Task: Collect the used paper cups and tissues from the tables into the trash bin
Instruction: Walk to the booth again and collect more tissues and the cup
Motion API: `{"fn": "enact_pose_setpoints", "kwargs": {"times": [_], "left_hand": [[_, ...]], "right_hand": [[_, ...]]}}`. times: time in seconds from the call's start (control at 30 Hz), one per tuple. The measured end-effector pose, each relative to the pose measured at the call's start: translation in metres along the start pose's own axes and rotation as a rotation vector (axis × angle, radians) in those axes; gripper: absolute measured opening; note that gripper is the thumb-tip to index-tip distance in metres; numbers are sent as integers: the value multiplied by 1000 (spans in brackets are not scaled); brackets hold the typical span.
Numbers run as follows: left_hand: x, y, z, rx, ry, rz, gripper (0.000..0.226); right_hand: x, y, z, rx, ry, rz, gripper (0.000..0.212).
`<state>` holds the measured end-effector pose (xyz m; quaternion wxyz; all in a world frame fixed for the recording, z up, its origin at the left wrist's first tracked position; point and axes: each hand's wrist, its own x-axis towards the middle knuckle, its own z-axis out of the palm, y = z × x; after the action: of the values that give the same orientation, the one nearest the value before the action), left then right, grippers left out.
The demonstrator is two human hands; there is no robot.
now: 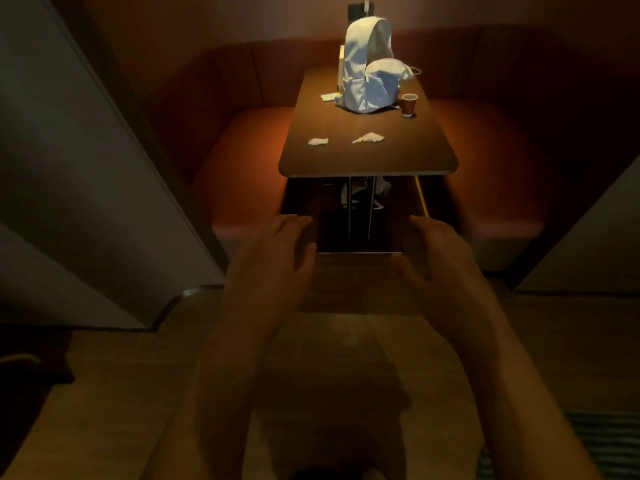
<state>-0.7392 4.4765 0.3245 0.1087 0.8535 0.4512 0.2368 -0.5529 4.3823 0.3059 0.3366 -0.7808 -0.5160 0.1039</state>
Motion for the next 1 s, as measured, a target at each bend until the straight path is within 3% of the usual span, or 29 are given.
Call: {"fn": "enact_pose_setpoints", "kwargs": {"times": [0.27,0.57,0.73,1.0], "left_hand": [[132,-39,59,-62,-14,-77,39],[345,-110,122,-128,44,-68,39],[451,-122,151,-122,23,-46,39],[553,-155,224,-86,-60,-108,37]], "right_hand": [[147,33,36,-46,-84,-42,59],[363,48,72,-165,-88,-43,53],[464,57,77,-71,-10,26,51],[582,122,125,-85,-162,152,52]]}}
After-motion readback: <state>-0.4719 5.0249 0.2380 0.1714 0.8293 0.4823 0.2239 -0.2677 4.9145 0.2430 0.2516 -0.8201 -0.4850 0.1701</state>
